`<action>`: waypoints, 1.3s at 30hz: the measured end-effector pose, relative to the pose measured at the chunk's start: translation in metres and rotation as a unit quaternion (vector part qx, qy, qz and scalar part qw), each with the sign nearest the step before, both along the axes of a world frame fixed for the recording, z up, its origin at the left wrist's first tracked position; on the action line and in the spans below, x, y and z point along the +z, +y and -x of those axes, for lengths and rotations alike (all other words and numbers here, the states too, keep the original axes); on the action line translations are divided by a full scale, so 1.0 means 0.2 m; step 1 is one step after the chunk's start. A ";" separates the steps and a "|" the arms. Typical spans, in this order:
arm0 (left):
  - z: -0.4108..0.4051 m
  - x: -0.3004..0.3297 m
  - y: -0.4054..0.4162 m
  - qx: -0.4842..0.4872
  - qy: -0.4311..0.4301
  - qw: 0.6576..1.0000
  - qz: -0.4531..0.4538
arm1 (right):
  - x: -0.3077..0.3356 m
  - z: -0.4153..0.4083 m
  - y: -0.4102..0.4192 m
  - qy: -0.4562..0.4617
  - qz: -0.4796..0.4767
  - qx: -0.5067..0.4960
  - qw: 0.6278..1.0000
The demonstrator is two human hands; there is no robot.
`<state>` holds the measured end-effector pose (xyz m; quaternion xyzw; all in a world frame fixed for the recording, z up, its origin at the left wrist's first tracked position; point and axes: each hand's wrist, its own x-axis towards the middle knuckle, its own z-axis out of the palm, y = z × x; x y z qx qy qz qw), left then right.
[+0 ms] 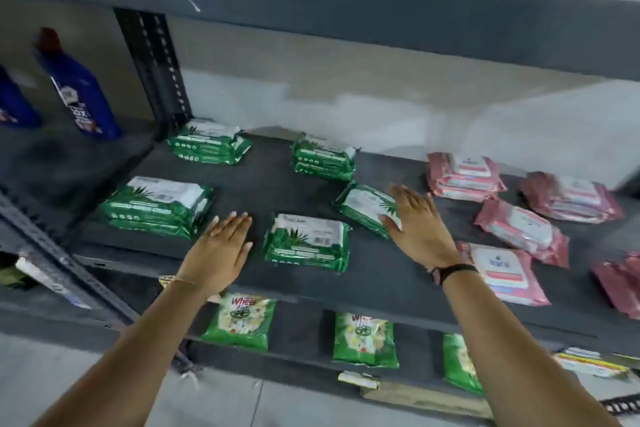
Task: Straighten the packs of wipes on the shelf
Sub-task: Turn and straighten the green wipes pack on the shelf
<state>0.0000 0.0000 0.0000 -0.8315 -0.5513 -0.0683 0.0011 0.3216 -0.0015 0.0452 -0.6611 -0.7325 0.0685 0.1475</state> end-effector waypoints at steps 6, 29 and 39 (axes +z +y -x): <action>0.02 -0.11 0.07 0.000 -0.054 0.998 0.036 | -0.10 -0.03 0.16 0.034 0.143 -0.032 0.989; 0.01 -0.10 0.07 0.002 -0.130 0.991 0.043 | 0.13 0.32 0.03 0.065 0.055 0.150 0.985; 0.01 -0.10 0.07 0.006 -0.150 0.987 0.051 | 0.01 0.42 0.03 0.034 0.124 0.196 0.972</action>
